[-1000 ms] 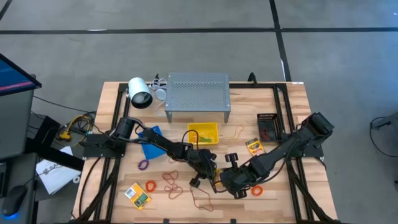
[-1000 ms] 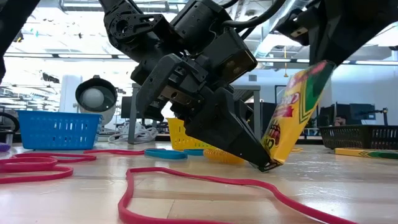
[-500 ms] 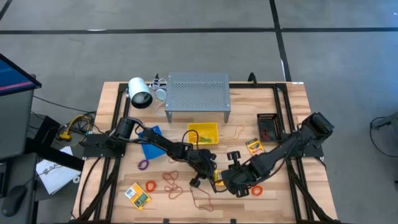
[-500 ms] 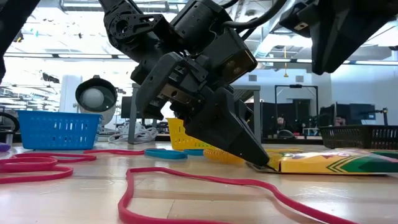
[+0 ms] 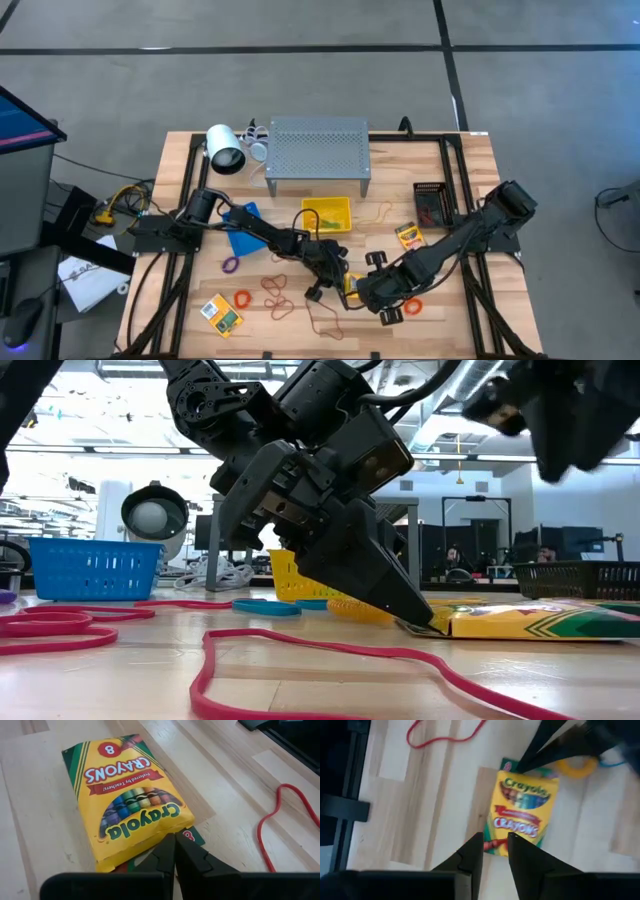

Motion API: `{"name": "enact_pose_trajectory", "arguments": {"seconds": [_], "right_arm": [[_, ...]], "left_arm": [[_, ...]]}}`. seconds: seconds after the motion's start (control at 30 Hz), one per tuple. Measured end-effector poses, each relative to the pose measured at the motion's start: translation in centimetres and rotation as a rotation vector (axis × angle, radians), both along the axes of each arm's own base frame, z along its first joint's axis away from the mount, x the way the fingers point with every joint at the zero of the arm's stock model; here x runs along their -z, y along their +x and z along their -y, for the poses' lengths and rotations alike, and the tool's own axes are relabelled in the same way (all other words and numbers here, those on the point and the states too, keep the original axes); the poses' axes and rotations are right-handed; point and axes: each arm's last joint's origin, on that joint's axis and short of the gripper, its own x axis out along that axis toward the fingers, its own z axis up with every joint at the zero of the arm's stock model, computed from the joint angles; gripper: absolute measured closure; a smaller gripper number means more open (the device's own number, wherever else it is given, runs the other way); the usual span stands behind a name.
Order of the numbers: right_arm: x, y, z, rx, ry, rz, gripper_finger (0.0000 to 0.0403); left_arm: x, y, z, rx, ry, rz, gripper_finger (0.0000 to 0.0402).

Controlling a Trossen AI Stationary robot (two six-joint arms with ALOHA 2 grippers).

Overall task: Pick & Place Office Desk Supplies
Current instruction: Put the crayon box into the blue bin

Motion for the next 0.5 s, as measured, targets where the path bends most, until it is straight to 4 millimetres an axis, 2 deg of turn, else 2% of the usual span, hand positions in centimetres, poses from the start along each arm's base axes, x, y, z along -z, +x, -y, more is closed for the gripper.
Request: {"name": "enact_pose_trajectory", "arguments": {"seconds": [0.17, 0.5], "right_arm": [[1.5, 0.0, 0.6, 0.044, 0.033, -0.016, 0.0277], [2.1, 0.7, 1.3, 0.07, 0.076, 0.026, 0.0207]], "left_arm": [[0.0, 0.0, 0.0, -0.005, -0.004, -0.003, 0.0396], [0.0, 0.0, 0.1, -0.035, -0.037, -0.028, 0.0371]]}}
